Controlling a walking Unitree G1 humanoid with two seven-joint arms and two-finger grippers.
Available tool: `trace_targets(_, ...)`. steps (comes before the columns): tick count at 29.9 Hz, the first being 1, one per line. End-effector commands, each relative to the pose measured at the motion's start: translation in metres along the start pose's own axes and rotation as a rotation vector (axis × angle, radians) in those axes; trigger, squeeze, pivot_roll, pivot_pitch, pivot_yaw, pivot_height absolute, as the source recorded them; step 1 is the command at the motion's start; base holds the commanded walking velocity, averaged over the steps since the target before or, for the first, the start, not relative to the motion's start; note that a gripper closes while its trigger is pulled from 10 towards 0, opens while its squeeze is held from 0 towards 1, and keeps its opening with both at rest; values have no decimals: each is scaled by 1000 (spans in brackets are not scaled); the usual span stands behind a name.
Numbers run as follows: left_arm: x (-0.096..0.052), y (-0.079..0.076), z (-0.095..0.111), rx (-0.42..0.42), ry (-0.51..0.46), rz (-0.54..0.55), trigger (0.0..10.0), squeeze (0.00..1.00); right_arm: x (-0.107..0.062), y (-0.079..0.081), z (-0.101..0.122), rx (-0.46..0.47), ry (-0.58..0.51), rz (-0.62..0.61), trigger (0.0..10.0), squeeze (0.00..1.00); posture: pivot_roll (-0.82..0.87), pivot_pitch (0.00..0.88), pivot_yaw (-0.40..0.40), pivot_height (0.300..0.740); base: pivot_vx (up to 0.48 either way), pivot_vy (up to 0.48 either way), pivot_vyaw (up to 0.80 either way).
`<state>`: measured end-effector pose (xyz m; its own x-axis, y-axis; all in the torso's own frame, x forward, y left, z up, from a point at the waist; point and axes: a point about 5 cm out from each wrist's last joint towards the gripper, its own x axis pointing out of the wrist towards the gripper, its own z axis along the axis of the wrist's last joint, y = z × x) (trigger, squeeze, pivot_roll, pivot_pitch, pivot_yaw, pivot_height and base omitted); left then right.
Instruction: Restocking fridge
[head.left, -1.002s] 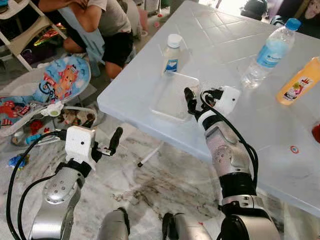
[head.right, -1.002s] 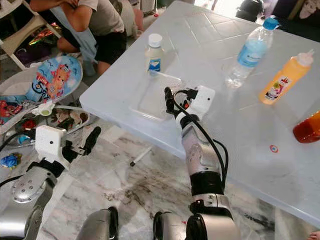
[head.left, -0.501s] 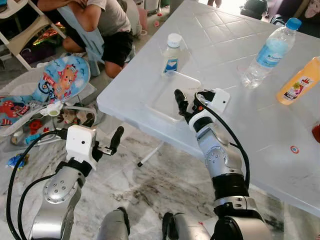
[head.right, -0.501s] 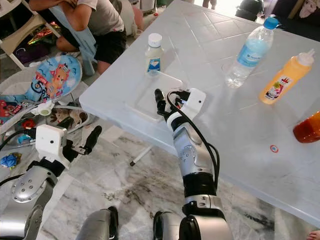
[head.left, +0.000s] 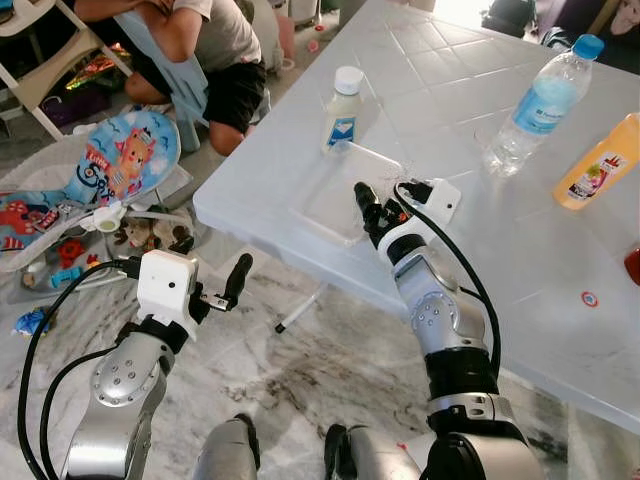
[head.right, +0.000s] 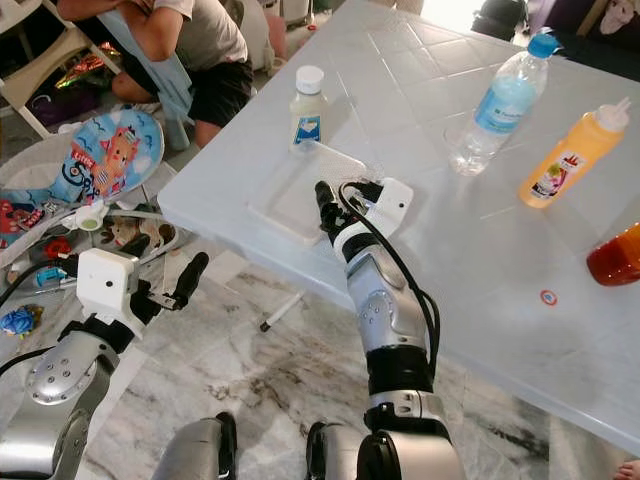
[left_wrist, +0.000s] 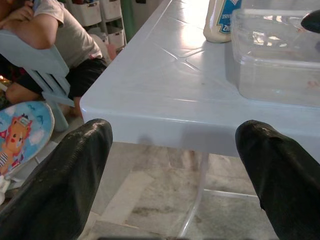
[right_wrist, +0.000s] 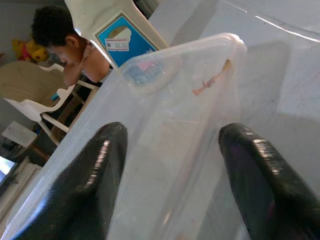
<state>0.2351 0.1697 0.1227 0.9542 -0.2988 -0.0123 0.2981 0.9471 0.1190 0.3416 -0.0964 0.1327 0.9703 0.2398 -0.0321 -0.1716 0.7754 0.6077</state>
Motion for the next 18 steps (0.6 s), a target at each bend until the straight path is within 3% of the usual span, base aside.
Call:
trace_targets(1, 0, -1, 2, 8, -3, -6, 10000, 0, -2, 4, -3, 31, 6, -1, 0, 0, 128, 179, -50, 740, 0, 0, 0)
trace_targets(18, 2, -4, 3, 6, -8, -7, 10000, 0, 3, 2, -7, 124, 41, -18, 39, 0, 128, 178, -53, 740, 0, 0, 0)
